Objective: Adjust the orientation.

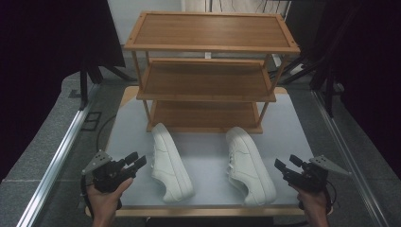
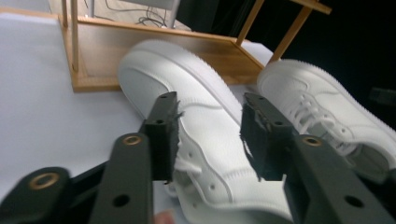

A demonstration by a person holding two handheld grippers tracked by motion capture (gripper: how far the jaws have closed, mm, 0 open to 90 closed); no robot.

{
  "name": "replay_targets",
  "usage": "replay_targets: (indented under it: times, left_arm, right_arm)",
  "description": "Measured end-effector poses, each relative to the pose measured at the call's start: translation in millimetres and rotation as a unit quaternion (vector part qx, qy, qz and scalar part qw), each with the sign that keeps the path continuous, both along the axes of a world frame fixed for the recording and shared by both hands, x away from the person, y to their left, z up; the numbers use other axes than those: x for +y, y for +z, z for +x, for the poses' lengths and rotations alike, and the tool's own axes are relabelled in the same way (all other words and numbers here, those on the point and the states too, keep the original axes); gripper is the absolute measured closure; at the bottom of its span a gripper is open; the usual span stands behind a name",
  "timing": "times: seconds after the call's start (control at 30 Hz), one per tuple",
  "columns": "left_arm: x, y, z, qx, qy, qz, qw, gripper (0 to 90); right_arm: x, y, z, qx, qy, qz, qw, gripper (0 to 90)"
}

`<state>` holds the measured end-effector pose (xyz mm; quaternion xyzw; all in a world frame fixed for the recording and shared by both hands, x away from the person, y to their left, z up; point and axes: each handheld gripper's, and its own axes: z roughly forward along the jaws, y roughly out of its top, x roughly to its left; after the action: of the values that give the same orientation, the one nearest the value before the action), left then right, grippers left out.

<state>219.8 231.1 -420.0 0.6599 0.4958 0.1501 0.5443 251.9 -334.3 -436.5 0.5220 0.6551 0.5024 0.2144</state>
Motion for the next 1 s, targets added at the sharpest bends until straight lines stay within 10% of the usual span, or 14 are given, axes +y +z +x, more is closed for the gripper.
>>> replay_targets:
  times: [0.37,1.0]
  left_arm:
    - [-0.6,-26.3,-15.9,0.043,-0.019,-0.006,0.9989,84.8]
    - [-34.2,-59.1,-25.4,0.112,-0.076,0.005,0.9907,90.0]
  right_arm:
    - [-0.7,-0.8,0.4,0.003,-0.008,0.006,0.9999,29.0]
    - [1.1,-3.4,0.0,0.010,-0.013,0.006,0.9999,30.2]
